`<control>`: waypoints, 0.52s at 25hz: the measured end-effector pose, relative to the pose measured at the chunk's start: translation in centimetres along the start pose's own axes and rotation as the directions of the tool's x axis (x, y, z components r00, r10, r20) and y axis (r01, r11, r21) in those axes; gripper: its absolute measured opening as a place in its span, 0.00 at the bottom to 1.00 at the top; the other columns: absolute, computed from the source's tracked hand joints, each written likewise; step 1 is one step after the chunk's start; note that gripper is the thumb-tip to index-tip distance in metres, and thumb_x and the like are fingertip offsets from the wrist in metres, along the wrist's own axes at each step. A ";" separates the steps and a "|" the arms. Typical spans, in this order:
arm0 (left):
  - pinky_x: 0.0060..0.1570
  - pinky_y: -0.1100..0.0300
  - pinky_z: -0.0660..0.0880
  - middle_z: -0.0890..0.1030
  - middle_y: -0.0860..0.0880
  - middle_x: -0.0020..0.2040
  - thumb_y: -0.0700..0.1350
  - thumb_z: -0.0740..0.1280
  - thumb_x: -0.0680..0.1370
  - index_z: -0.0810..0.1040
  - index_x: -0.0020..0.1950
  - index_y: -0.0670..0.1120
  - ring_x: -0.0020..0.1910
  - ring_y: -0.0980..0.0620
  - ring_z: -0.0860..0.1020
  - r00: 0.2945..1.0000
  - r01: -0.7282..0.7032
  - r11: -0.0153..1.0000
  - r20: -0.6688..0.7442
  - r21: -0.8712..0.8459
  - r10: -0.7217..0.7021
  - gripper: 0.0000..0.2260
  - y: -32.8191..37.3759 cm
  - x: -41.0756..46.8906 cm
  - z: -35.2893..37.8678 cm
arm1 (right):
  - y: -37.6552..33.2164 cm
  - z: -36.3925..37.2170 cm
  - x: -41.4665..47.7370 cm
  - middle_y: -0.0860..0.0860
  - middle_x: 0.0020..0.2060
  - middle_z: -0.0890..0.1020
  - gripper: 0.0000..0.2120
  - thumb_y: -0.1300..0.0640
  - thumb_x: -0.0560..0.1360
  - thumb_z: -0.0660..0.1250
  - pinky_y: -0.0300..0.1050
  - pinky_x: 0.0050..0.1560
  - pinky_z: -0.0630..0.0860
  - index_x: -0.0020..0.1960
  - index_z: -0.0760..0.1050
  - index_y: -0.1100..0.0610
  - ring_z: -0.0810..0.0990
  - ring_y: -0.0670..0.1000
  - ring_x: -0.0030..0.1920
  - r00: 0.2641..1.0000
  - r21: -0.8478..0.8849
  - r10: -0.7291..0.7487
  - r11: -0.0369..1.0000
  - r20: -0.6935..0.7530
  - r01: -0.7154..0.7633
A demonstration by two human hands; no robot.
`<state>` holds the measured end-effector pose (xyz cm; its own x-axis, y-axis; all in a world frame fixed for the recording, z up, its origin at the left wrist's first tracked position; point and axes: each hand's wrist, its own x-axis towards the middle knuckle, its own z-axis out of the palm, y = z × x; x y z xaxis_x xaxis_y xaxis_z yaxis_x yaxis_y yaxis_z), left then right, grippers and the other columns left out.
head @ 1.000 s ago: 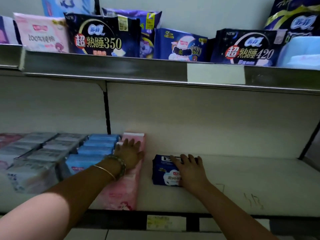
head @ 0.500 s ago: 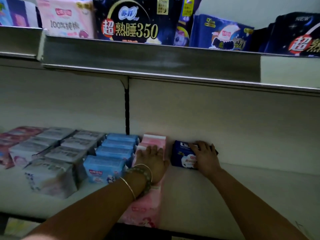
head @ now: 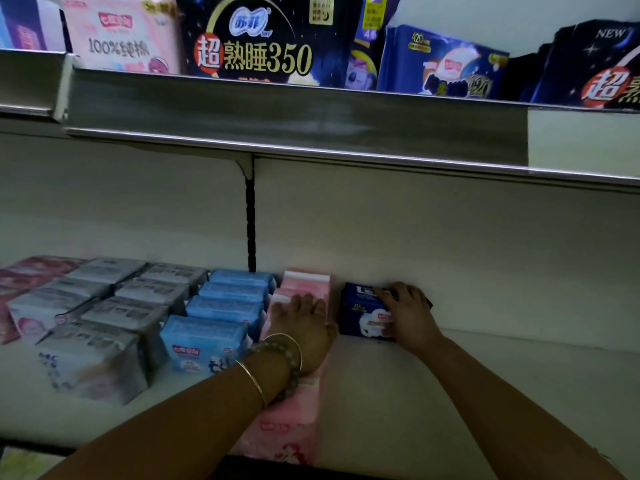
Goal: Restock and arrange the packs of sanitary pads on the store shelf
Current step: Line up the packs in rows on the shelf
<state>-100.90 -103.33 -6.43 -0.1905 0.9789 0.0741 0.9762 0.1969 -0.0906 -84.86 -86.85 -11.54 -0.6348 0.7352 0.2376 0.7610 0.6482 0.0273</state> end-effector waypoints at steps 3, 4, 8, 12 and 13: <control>0.69 0.44 0.56 0.57 0.44 0.75 0.54 0.47 0.81 0.54 0.74 0.43 0.73 0.44 0.56 1.000 0.003 1.000 0.016 -0.021 -0.003 0.25 0.1 0.0 0.1 | -0.5 -0.4 0.1 0.57 0.41 0.81 0.45 0.49 0.34 0.83 0.54 0.38 0.78 0.51 0.82 0.56 0.81 0.60 0.37 1.000 -0.042 0.009 0.999 -0.024 -0.010; 0.69 0.44 0.55 0.56 0.43 0.75 0.54 0.47 0.81 0.54 0.74 0.43 0.74 0.44 0.56 1.000 0.005 0.999 0.018 -0.031 -0.005 0.25 0.1 0.1 0.1 | -0.8 -0.8 0.1 0.57 0.41 0.81 0.44 0.49 0.34 0.83 0.55 0.40 0.78 0.51 0.82 0.56 0.81 0.60 0.38 0.999 -0.062 0.018 0.998 -0.037 -0.020; 0.70 0.43 0.55 0.56 0.43 0.75 0.54 0.47 0.81 0.55 0.74 0.43 0.74 0.43 0.55 1.000 0.011 0.998 0.017 -0.068 -0.010 0.25 0.0 0.2 0.2 | -2.6 -2.7 -0.8 0.60 0.65 0.69 0.44 0.47 0.63 0.77 0.67 0.67 0.57 0.73 0.62 0.54 0.66 0.63 0.68 0.996 -0.140 0.093 0.986 0.010 -0.091; 0.68 0.45 0.58 0.60 0.43 0.73 0.55 0.48 0.81 0.58 0.73 0.43 0.72 0.44 0.59 1.000 -0.004 0.998 -0.003 -0.068 0.004 0.24 -0.2 0.1 0.0 | -2.8 -4.3 -2.9 0.55 0.75 0.52 0.39 0.47 0.76 0.63 0.60 0.72 0.42 0.77 0.43 0.52 0.47 0.57 0.75 0.991 -0.116 0.136 0.984 0.000 -0.135; 0.68 0.46 0.59 0.61 0.43 0.73 0.55 0.48 0.81 0.59 0.72 0.44 0.71 0.44 0.60 1.000 -0.005 0.998 -0.001 -0.067 0.005 0.24 -0.3 0.2 0.0 | -2.8 -5.0 -3.9 0.55 0.75 0.52 0.37 0.47 0.76 0.62 0.59 0.73 0.42 0.77 0.45 0.53 0.47 0.57 0.75 0.990 -0.080 0.143 0.987 -0.006 -0.143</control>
<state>-101.22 -103.21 -6.37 -0.1857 0.9798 0.0747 0.9819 0.1880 -0.0246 -83.81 -92.49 -7.66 -0.5190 0.8188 0.2452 0.8519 0.5189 0.0705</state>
